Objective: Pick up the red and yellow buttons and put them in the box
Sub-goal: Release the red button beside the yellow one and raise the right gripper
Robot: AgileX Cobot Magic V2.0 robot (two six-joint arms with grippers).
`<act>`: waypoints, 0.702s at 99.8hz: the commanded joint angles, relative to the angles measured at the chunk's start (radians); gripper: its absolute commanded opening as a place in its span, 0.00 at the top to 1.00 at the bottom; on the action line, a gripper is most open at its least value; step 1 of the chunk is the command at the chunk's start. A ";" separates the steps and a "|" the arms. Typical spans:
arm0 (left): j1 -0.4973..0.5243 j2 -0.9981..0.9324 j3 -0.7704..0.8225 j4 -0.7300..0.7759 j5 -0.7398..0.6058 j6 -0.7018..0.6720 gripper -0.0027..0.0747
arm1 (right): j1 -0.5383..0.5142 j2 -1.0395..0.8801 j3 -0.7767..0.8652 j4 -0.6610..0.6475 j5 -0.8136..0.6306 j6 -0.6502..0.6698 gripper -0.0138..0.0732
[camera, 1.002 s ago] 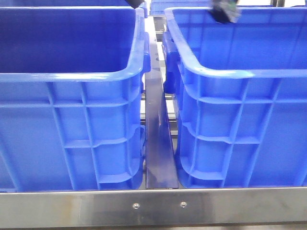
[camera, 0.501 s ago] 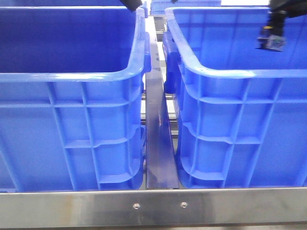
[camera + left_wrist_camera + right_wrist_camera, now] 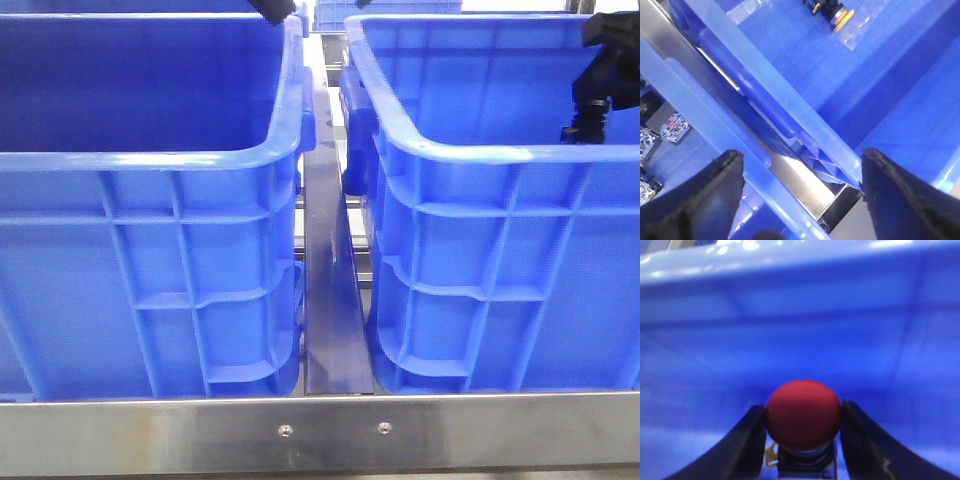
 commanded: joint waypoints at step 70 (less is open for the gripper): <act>-0.008 -0.044 -0.029 -0.017 -0.049 0.000 0.35 | -0.001 0.040 -0.078 0.036 0.036 -0.011 0.21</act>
